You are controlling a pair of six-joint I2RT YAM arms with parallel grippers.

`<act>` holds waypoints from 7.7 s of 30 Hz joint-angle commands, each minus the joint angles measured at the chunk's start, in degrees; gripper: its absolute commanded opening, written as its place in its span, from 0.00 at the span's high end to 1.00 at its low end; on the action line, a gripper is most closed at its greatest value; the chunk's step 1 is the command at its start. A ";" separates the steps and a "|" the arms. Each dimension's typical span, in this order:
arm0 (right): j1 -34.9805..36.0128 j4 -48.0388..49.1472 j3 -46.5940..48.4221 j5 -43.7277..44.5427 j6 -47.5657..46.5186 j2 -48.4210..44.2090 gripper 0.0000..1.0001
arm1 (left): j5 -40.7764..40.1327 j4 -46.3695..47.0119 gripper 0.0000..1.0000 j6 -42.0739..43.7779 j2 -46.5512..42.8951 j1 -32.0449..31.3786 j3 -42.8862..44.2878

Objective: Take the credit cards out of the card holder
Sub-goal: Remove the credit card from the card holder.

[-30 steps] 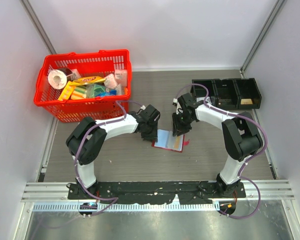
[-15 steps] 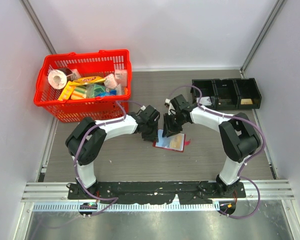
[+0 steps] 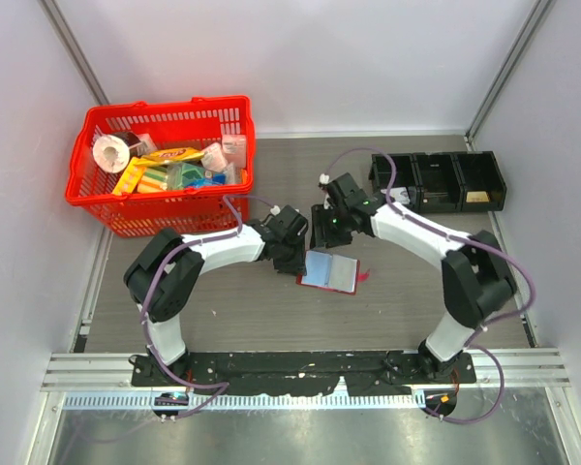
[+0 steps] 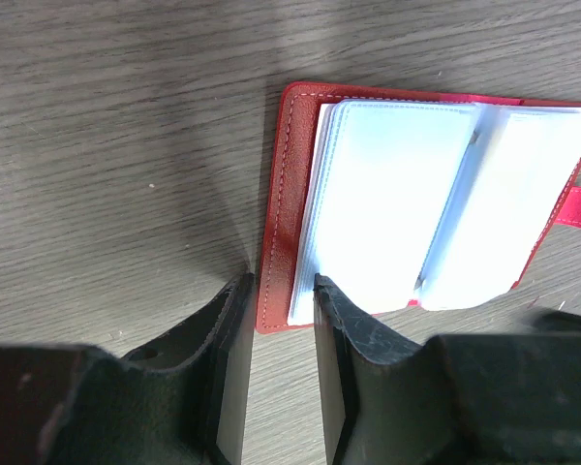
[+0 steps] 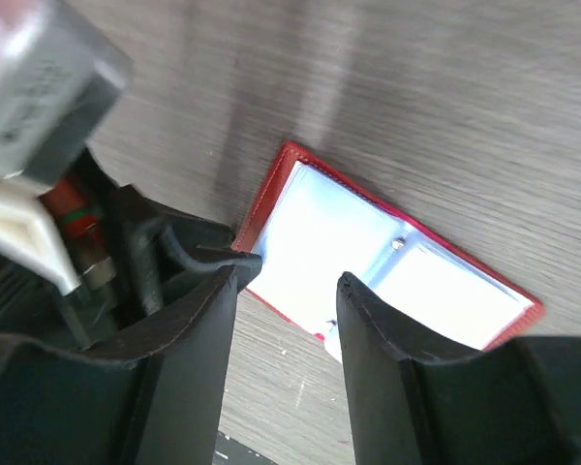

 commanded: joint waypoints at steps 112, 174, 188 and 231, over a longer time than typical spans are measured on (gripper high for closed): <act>-3.14 20.63 -18.29 -3.57 9.61 -12.81 0.57 | -0.57 1.16 0.52 -2.76 -7.70 0.65 -0.82; -20.46 56.93 -42.91 -32.77 16.90 -6.13 0.97 | 0.93 -2.08 0.89 -1.80 5.75 1.36 2.53; -20.38 61.51 -43.70 -34.17 19.54 -3.67 0.97 | 4.79 3.18 0.73 -3.90 -2.16 1.45 3.84; -17.74 69.15 -39.40 -36.81 23.32 2.13 0.74 | 6.03 0.55 0.80 -2.94 9.09 0.48 7.98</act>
